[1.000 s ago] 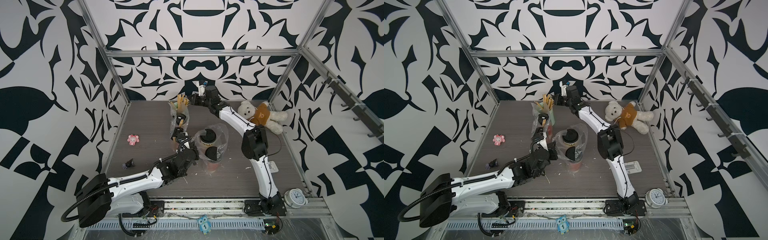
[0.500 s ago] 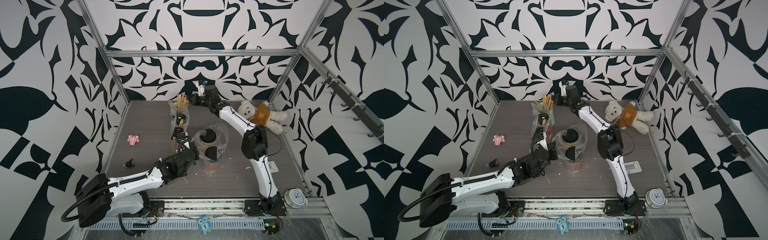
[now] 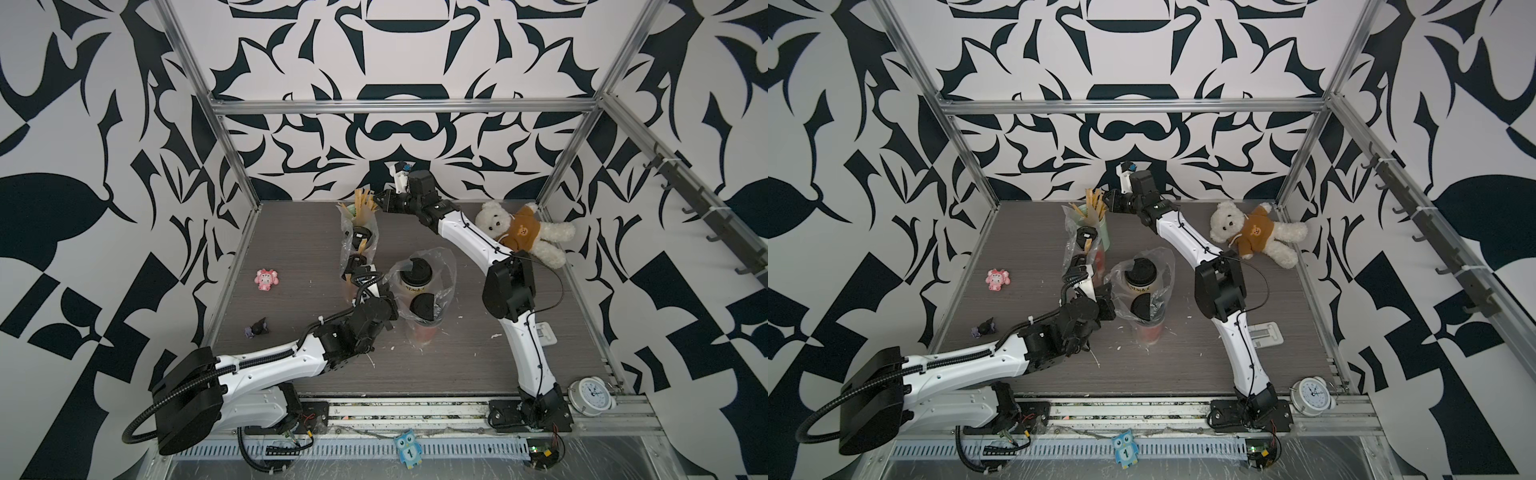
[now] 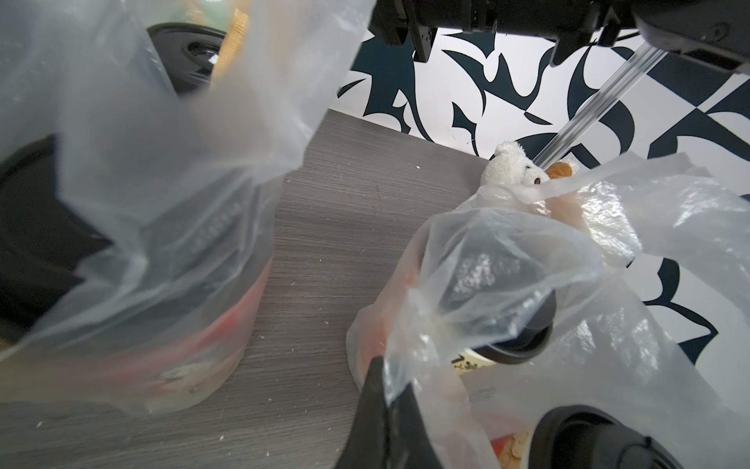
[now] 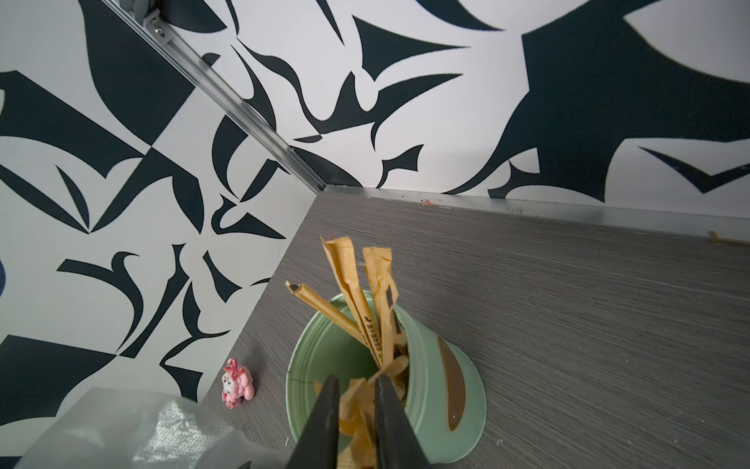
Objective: Pack milk tea into plastic carrier bags
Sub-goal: Pick up the straw from the container.
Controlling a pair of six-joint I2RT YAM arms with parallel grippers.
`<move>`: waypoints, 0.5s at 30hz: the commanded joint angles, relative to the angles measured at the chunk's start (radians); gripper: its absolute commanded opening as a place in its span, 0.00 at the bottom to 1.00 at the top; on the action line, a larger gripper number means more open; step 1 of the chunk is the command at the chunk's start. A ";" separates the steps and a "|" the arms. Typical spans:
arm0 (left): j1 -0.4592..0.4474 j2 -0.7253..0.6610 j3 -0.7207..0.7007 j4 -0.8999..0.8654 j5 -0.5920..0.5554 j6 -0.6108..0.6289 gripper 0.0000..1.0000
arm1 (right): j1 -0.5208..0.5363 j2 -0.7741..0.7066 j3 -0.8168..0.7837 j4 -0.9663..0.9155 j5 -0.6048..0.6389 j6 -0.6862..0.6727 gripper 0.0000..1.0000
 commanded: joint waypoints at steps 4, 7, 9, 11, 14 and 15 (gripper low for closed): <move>0.001 -0.005 0.017 -0.016 -0.014 -0.007 0.00 | 0.008 0.017 0.065 -0.003 -0.014 -0.010 0.15; 0.001 -0.004 0.017 -0.018 -0.014 -0.007 0.00 | 0.007 0.020 0.067 -0.009 -0.011 -0.012 0.17; 0.001 -0.004 0.017 -0.018 -0.015 -0.007 0.00 | 0.007 0.022 0.068 -0.015 -0.012 -0.015 0.17; 0.001 -0.003 0.017 -0.017 -0.014 -0.007 0.00 | 0.008 0.023 0.070 -0.024 -0.011 -0.019 0.18; 0.002 -0.003 0.017 -0.017 -0.016 -0.007 0.00 | 0.009 0.024 0.070 -0.031 -0.011 -0.022 0.19; 0.001 -0.003 0.016 -0.017 -0.016 -0.007 0.00 | 0.009 0.024 0.070 -0.032 -0.011 -0.023 0.18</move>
